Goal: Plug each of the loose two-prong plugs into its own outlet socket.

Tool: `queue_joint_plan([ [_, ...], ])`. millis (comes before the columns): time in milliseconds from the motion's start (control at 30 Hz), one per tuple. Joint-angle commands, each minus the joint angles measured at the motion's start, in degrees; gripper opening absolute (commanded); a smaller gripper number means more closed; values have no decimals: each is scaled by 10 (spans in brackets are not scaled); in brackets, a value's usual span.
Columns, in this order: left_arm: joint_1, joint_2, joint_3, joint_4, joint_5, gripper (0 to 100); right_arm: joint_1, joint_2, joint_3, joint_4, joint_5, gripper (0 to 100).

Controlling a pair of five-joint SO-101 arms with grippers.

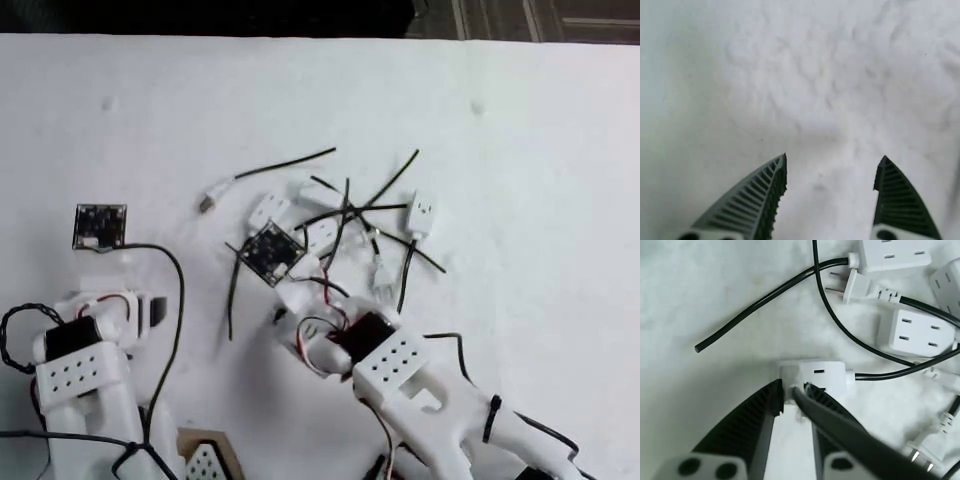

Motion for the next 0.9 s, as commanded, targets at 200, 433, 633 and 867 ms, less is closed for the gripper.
queue_joint_plan([
  [200,-3,-12,-2,-11,-4,278,-9,1,-21,43,4,17],
  [433,-3,-12,-2,-11,-4,278,-7,22,-18,30,4,17],
  [633,-3,-11,-2,-11,-4,278,-7,129,-36,29,7,17],
  [867,-3,-11,-2,-11,-4,278,-6,150,-38,31,25,17],
])
